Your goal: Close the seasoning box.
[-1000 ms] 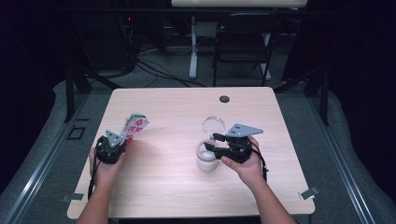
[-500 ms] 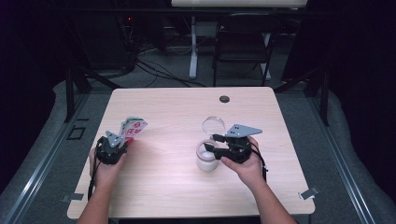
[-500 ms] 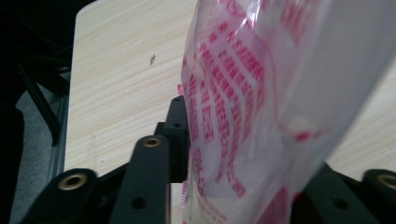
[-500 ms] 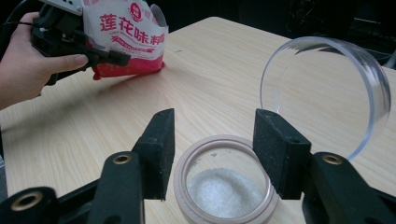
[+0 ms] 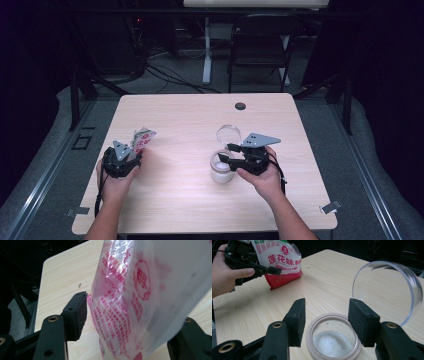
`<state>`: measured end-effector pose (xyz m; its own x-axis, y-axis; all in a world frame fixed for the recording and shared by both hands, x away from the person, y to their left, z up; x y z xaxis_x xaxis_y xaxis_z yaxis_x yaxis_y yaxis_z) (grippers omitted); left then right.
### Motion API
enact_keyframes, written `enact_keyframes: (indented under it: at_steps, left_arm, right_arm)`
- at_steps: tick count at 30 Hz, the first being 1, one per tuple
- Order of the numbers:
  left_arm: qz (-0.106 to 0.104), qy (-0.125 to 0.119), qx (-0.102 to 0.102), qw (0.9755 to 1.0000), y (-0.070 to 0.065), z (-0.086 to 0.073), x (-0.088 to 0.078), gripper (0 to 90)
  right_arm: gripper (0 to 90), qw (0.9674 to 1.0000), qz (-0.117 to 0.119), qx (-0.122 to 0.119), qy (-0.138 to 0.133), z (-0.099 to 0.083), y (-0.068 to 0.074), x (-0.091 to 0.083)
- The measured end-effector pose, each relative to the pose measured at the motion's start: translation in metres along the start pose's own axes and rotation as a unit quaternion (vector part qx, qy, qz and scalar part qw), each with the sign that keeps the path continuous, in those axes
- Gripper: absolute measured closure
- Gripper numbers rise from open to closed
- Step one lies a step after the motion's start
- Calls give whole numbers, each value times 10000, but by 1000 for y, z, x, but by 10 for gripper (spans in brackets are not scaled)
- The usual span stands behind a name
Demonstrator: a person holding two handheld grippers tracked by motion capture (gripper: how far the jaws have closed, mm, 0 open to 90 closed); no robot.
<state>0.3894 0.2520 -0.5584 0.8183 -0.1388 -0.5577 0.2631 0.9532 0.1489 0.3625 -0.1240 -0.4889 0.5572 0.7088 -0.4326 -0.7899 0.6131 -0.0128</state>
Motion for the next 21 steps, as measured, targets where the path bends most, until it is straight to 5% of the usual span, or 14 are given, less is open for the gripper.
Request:
enact_keyframes:
  at_steps: [14,21]
  left_arm:
    - [-68,-68,-18,10000,-1,2,-3,429]
    - [-236,-288,61,9993,-11,9,-13,427]
  right_arm:
    - [484,10000,30,-48,59,1,2,1]
    - [484,10000,-16,5,52,1,1,0]
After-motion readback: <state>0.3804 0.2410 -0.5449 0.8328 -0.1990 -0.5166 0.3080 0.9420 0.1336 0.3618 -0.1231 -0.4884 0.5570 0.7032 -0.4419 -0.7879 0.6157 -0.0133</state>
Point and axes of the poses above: each handheld gripper's, and its own axes: x roughly forward along the jaws, z roughly out of its top, y roughly to its left, the point moved 4 cm from there along x, roughly forward along the jaws, and after that the axes turned 7 degrees about -x, right-handed, at the moved point
